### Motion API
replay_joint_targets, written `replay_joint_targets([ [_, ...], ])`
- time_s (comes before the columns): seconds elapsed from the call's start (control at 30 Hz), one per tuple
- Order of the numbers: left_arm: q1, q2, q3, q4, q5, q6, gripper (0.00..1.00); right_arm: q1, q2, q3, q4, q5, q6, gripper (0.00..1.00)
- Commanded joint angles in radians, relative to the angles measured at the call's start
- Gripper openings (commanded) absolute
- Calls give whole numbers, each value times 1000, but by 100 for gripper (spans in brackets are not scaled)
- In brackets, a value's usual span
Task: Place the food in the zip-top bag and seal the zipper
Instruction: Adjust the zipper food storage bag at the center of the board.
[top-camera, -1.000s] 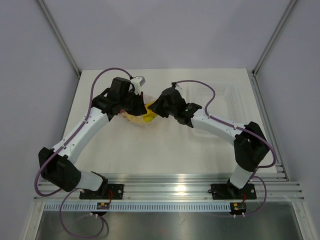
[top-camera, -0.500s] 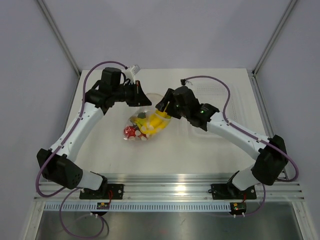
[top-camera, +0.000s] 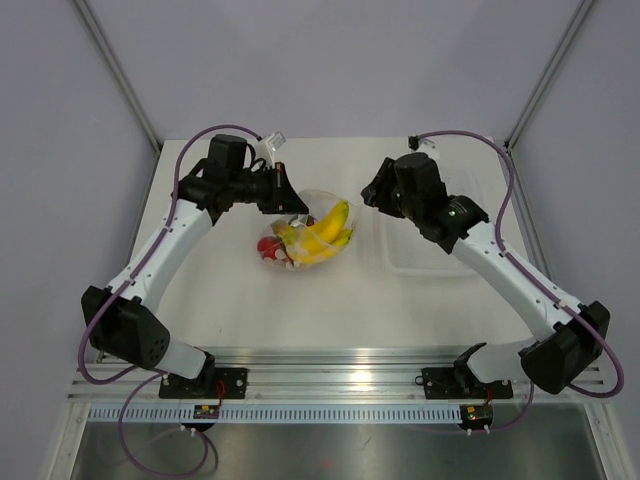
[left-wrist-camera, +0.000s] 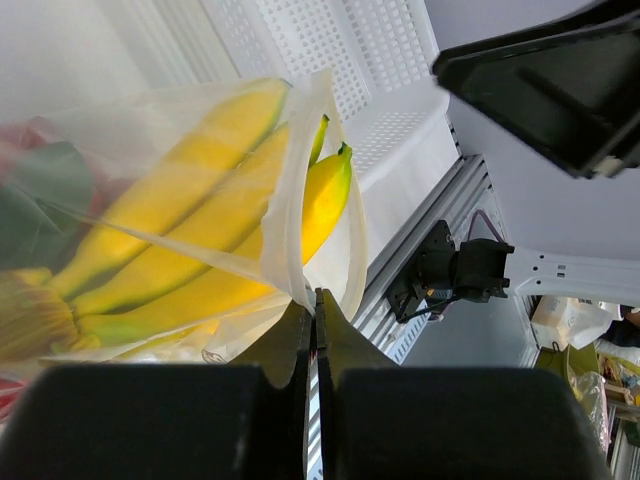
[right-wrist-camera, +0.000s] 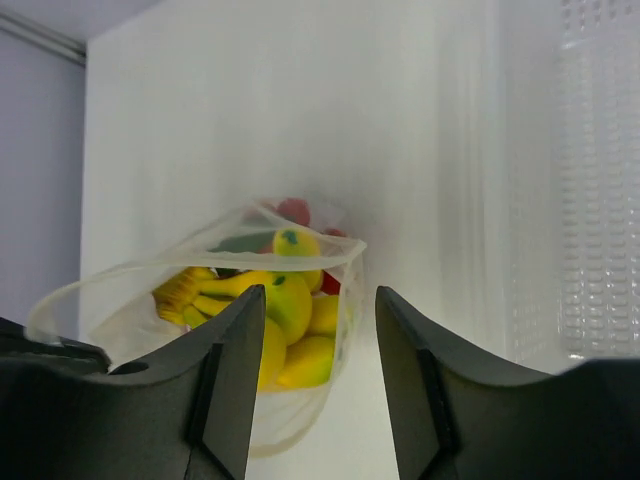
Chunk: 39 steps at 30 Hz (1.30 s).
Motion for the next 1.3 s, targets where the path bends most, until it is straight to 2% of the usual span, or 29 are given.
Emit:
replay_joint_targets([
  [0.0,5,7,15,85,73,-4,0,-4,65,48,-79,-97,-72,55],
  [0.27,5,14,1,82,75,3,0,-4,134,-4,-10,-197,-56,55],
  [0.37,4,11,5,73,76,12,0,-4,171,2,2,-176,-53,47],
  [0.4,5,10,7,73,73,13,0,-4,191,7,1,-164,-53,37],
  [0.47,5,7,7,64,76,19,0,-4,209,25,2,-153,-53,27],
  [0.5,5,7,8,59,76,27,0,-4,223,31,-2,-139,-53,16],
  [0.57,5,7,10,41,78,41,0,-4,232,51,-5,-134,-56,4],
  [0.6,5,7,10,30,57,59,0,-4,226,57,-10,-127,-53,0],
  [0.67,5,8,19,-13,17,76,2,-4,196,59,-5,-113,-42,0],
  [0.7,7,20,31,-37,-29,91,10,-4,182,62,-7,-107,-39,0],
  [0.73,7,28,63,-85,-52,96,26,-4,167,62,-10,-104,-25,0],
  [0.77,8,36,83,-105,-75,98,55,-4,135,62,-7,-104,-19,0],
  [0.87,14,44,137,-134,-121,93,86,-4,79,87,-14,-104,10,0],
  [1.0,17,24,174,-119,-114,79,86,-4,94,161,-48,-105,-16,0],
  [1.07,16,16,173,-108,-92,72,83,-4,137,202,-106,-126,-29,0],
  [1.13,14,2,163,-117,-94,72,79,-4,136,194,-76,-151,-10,0],
  [1.27,1,-85,92,-139,-186,95,77,-4,116,179,-53,-153,6,0],
])
